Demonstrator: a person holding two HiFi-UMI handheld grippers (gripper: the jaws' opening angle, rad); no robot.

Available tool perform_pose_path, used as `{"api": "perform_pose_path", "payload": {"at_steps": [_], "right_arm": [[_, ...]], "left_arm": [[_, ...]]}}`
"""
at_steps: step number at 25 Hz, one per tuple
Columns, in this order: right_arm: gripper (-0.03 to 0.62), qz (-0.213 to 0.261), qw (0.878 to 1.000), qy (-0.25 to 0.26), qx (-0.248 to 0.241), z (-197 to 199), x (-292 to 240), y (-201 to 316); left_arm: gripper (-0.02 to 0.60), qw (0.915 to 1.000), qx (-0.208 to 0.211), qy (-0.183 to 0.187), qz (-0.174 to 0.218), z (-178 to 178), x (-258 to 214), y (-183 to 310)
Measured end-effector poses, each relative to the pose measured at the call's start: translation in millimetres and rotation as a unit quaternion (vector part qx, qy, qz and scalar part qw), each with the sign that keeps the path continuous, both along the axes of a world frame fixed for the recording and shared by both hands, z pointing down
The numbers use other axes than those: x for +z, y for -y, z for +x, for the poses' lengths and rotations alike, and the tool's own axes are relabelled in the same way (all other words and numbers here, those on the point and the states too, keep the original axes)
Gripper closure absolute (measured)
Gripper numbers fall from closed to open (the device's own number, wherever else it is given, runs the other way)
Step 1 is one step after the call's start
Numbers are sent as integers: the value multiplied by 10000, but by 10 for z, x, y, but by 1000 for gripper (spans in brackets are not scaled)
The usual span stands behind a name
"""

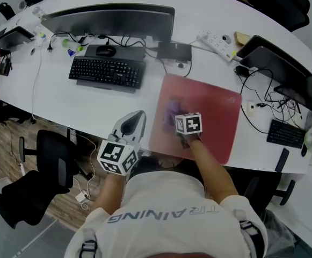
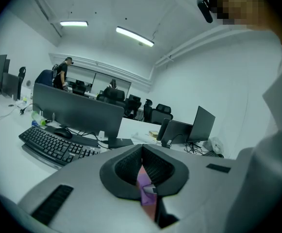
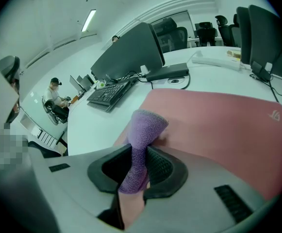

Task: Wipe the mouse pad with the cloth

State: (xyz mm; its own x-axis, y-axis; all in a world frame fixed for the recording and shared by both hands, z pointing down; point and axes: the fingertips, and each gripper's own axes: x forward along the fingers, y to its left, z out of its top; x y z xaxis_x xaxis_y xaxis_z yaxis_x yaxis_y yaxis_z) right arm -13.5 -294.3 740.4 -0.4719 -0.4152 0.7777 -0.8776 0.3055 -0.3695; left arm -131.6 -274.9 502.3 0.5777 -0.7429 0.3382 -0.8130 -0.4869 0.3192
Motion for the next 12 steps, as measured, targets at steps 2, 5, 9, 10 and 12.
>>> {"api": "perform_pose_path", "payload": {"at_steps": [2, 5, 9, 10, 12], "right_arm": [[497, -20, 10000, -11, 43, 147, -6, -27], [497, -63, 9999, -17, 130, 380, 3, -112], [497, -105, 9996, -9, 274, 735, 15, -225], [497, -115, 9995, -9, 311, 827, 17, -256], [497, -134, 9992, -18, 378, 1009, 20, -310]], "left_arm": [[551, 10000, 39, 4, 11, 123, -22, -5], [551, 9999, 105, 16, 36, 312, -46, -34], [551, 9998, 184, 18, 62, 592, -81, -85], [551, 9998, 206, 15, 66, 666, -88, -102], [551, 9997, 240, 1, 71, 810, -100, -133]]}}
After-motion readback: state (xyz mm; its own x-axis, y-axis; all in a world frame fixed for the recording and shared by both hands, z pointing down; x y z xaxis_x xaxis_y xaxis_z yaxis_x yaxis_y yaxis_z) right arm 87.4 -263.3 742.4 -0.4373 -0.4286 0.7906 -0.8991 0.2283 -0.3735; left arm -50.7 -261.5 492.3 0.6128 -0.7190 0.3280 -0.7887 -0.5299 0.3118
